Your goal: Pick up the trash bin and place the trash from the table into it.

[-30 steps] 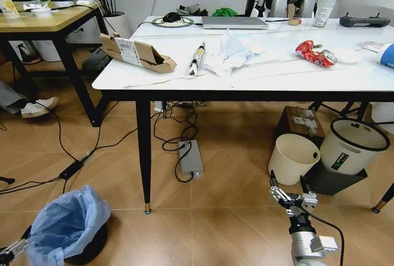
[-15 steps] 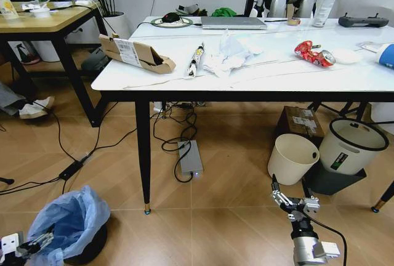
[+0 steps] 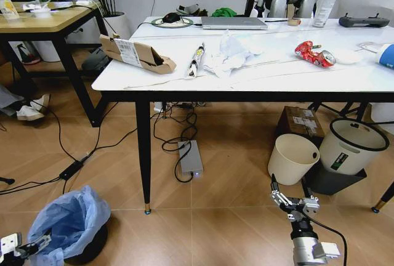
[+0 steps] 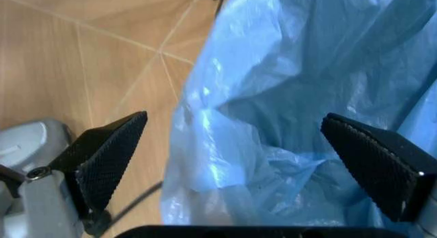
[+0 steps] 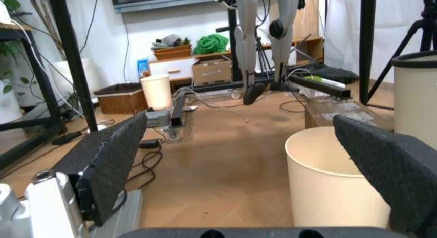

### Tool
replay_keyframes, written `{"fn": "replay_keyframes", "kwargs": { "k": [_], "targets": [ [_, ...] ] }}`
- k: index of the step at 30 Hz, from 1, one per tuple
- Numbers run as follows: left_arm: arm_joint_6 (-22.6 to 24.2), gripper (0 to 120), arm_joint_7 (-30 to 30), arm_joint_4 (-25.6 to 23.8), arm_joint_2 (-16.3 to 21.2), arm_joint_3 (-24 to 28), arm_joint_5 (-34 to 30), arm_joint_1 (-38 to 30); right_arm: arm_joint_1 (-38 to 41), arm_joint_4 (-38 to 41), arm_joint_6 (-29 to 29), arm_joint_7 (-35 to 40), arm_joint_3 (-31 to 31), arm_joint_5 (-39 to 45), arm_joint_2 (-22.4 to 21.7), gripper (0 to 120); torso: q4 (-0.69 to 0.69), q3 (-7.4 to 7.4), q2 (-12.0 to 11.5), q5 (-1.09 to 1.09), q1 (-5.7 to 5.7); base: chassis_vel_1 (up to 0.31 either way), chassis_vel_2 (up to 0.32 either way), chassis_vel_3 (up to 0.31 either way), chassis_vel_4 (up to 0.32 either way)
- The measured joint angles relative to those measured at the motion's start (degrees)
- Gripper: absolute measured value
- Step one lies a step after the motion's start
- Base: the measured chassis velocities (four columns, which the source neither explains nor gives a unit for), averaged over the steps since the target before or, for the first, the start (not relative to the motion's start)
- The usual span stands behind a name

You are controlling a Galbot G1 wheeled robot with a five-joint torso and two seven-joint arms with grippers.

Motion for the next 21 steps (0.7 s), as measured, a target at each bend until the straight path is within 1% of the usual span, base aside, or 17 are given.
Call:
{"fn": "replay_keyframes", "kwargs": {
  "k": [6, 8, 10, 11, 12, 14, 15, 16, 21],
  "targets": [
    [1.1, 99, 0.0, 1.0, 0.1, 0.3, -0.3, -1.3, -0.2, 0.0, 0.0, 0.0, 0.2, 0.0, 0.0, 100, 0.00, 0.01, 0.0, 0.00, 0.00, 0.000, 0.000, 0.000, 0.000],
    [1.3, 91, 0.0, 1.4, 0.3, 0.2, -0.3, -1.7, -0.3, 0.1, 0.0, 0.0, 0.3, -0.1, 0.0, 100, 0.00, 0.02, 0.0, 0.00, 0.00, 0.000, 0.000, 0.000, 0.000],
    [1.3, 89, 0.0, 1.5, 0.3, 0.2, -0.2, -1.7, -0.3, 0.2, 0.0, 0.0, 0.3, -0.1, 0.0, 100, 0.00, 0.02, 0.0, 0.00, 0.01, 0.000, 0.000, 0.000, 0.000],
    [1.3, 83, 0.1, 1.9, 0.4, 0.2, 0.3, -1.8, -0.3, 0.3, 0.0, 0.0, 0.3, -0.1, 0.0, 100, 0.00, 0.02, 0.0, 0.00, 0.01, 0.000, 0.000, 0.000, 0.000],
    [1.2, 80, 0.2, 2.2, 0.4, 0.1, 0.6, -1.8, -0.3, 0.3, 0.0, 0.0, 0.3, -0.1, 0.0, 100, 0.00, 0.02, 0.0, 0.00, 0.01, 0.000, 0.000, 0.000, 0.000],
    [1.1, 70, 0.3, 2.8, 0.4, 0.1, 0.9, -2.0, -0.3, 0.4, 0.0, 0.0, 0.3, -0.1, 0.1, 100, 0.00, 0.03, 0.0, 0.00, 0.01, 0.000, 0.000, 0.000, 0.000],
    [1.0, 67, 0.4, 2.9, 0.4, 0.0, 1.1, -2.0, -0.3, 0.4, 0.0, 0.0, 0.3, -0.1, 0.1, 100, 0.00, 0.03, 0.0, 0.00, 0.01, 0.000, 0.000, 0.000, 0.000],
    [1.0, 67, 0.4, 2.9, 0.4, 0.0, 1.1, -2.0, -0.3, 0.4, 0.0, 0.0, 0.3, -0.1, 0.1, 100, 0.00, 0.03, 0.0, 0.00, 0.01, 0.000, 0.000, 0.000, 0.000],
    [0.7, 46, 0.8, 3.7, 0.4, 0.0, 1.6, -2.3, -0.4, 0.6, 0.0, 0.0, 0.4, -0.1, 0.1, 100, 0.00, 0.03, 0.1, 0.02, 0.01, 0.000, 0.000, 0.000, 0.000]
  ]
}}
